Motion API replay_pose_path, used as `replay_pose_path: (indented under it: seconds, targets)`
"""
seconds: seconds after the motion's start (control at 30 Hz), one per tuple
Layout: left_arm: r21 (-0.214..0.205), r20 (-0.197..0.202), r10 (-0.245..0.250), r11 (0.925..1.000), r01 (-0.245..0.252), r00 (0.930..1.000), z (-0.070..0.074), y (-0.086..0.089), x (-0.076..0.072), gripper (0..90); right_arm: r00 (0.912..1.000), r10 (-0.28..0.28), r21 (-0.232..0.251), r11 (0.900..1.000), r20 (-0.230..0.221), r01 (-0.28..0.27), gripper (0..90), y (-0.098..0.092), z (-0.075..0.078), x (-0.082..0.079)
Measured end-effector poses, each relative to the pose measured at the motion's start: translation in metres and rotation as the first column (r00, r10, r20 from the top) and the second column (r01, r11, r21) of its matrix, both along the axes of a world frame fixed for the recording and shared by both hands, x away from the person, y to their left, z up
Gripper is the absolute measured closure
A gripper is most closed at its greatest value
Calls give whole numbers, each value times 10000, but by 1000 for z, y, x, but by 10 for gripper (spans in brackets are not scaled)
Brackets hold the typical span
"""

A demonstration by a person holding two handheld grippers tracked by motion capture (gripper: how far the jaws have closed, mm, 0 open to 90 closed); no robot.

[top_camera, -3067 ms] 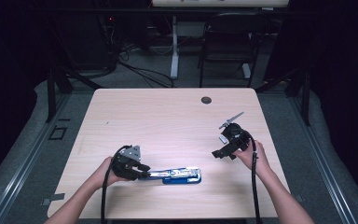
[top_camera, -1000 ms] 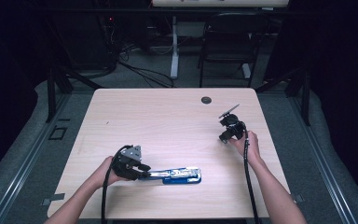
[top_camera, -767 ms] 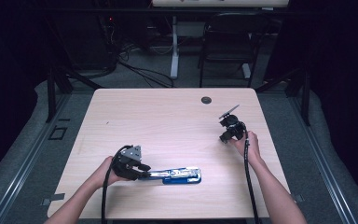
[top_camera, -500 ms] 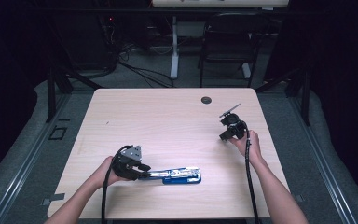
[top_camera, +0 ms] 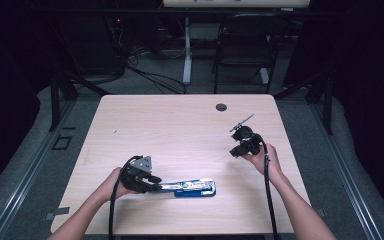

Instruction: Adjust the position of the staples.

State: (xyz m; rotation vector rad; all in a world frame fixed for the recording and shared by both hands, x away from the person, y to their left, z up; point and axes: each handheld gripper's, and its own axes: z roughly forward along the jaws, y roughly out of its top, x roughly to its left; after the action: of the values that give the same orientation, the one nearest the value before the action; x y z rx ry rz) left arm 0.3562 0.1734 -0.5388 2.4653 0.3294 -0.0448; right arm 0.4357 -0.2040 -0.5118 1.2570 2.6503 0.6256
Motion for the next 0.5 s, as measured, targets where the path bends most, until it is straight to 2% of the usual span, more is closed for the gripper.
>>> replay_pose_path:
  seconds: [0.13,0.2,0.27,0.3,0.4,0.43,0.5]
  targets:
    - [101,53,36,9999,-36,10000,1,0,0,694,9990,441,-218,9988,-92,-443,780,6,2,-10]
    - [-23,-26,0,10000,0,10000,0,0,0,695,9977,669,-334,9972,-89,-672,780,10,3,-14]
    - [109,88,68,9999,-69,9999,1,0,-1,695,9974,719,-174,9973,-42,-719,780,15,2,-18]
    - [-21,-33,-12,10000,12,10000,0,0,0,695,9961,874,-223,9959,-137,-876,780,17,2,-20]
    - [52,27,15,10000,-15,10000,0,0,0,695,9936,1090,-147,9939,-281,-1094,780,26,-4,-28]
    - [-8,16,15,10000,-15,10000,0,1,0,695,9910,1269,-417,9908,-433,-1287,780,28,-5,-30]
    - [63,44,4,10000,-5,10000,0,1,0,694,9870,1494,-622,9863,-592,-1530,780,32,-9,-34]
